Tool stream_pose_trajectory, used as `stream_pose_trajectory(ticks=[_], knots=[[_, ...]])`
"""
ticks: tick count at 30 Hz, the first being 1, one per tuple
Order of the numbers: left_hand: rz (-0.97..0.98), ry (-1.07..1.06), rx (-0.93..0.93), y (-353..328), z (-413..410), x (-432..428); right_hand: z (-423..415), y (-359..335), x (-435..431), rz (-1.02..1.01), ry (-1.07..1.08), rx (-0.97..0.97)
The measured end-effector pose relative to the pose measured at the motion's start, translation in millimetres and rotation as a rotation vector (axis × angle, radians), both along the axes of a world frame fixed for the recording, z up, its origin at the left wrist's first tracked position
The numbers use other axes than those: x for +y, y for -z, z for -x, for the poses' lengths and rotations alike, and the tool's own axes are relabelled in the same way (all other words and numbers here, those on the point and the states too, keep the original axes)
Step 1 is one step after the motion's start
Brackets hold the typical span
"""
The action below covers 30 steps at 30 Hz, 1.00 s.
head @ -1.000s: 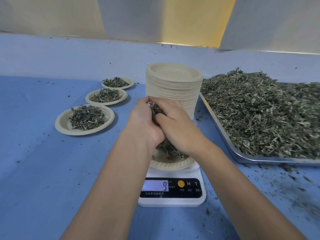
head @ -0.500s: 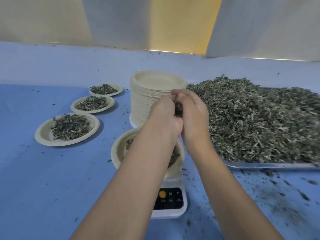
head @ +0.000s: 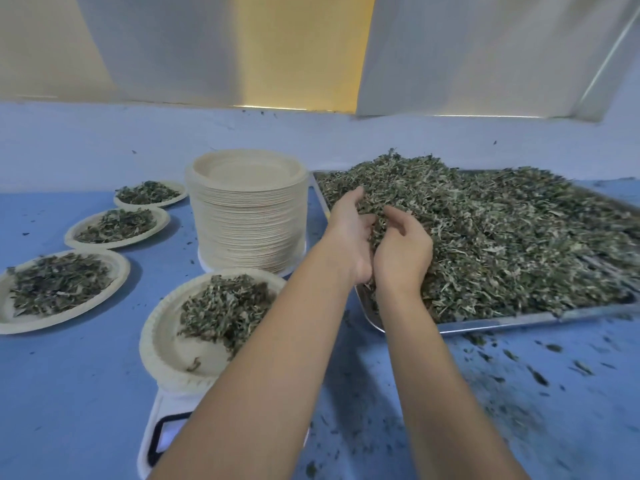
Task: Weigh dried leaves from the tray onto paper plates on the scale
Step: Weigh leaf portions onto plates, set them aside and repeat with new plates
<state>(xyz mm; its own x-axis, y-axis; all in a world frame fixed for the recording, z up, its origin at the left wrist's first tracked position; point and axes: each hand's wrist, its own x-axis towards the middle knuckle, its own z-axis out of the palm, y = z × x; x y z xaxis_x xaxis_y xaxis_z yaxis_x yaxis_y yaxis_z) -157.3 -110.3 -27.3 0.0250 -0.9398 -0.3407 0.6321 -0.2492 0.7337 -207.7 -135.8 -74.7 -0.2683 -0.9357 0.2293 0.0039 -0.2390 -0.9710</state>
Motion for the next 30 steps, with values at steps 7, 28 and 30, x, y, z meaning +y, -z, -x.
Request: stream_pose_trajectory(ticks=[7, 28, 30], knots=[[0.089, -0.252, -0.046, -1.4, -32.7, 37.6, -32.3, -4.6, 22.4, 0.036, -0.237, -0.068], [0.072, -0.68, 0.112, 11.2, -140.9, 129.7, -62.5, -15.2, 78.6, 0.187, -0.851, 1.319], [0.067, -0.669, 0.131, 11.6, -139.9, 128.7, -66.2, -13.8, 79.7, 0.245, -0.835, 1.278]])
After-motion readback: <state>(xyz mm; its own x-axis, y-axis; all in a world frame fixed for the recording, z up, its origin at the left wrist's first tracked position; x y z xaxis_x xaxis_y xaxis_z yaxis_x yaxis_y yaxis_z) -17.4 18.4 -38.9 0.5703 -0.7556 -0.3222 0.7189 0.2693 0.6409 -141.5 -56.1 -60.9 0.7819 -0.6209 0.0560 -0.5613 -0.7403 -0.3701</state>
